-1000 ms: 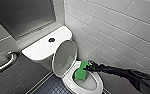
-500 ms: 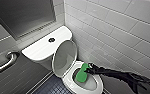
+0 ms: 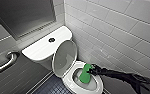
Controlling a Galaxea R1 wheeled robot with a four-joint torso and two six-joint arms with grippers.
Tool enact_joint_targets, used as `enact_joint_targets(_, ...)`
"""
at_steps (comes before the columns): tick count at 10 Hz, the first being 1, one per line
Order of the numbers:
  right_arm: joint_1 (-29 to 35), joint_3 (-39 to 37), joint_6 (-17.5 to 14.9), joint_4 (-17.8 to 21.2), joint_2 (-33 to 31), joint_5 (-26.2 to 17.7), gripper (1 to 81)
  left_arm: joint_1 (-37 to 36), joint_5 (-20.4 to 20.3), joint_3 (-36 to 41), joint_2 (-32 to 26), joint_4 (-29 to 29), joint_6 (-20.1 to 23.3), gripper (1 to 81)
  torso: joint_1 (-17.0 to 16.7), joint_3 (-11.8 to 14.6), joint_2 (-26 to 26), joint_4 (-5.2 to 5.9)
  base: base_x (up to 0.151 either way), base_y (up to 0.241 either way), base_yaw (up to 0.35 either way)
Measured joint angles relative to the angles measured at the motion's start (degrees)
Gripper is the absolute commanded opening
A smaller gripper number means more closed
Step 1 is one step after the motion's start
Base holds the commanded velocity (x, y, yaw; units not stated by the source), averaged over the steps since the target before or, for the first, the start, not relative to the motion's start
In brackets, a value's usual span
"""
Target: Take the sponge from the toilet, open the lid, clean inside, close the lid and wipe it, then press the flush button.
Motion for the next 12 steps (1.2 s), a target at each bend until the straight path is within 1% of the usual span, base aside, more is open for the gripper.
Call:
enact_joint_targets(2,-0.4,3.8,0.4,0.2,-3.4,0.7,1.0,0.0,-0.1,0.0,0.2,0.0,0.0,81.1,0.0,0.0,0.0,0.00,0.000,0.000,0.000)
enact_joint_targets(4,-2.6,6.8,1.3,0.4,-6.7,3.0,1.0,0.0,-0.2,0.1,0.3,0.0,0.0,81.1,0.0,0.0,0.0,0.00,0.000,0.000,0.000)
enact_joint_targets(6,-4.8,9.1,2.3,0.5,-8.9,5.1,1.0,0.0,-0.2,0.3,0.3,0.0,0.1,81.1,0.0,0.0,0.0,0.00,0.000,0.000,0.000)
enact_joint_targets(9,-7.3,15.0,4.7,0.5,-13.1,8.1,1.0,0.0,-0.3,0.8,0.4,0.0,0.4,81.1,0.0,0.0,0.0,0.00,0.000,0.000,0.000)
enact_joint_targets(12,-9.8,22.7,6.9,0.8,-18.9,13.6,1.0,0.0,-0.7,0.9,1.0,0.0,0.6,81.1,0.0,0.0,0.0,0.00,0.000,0.000,0.000)
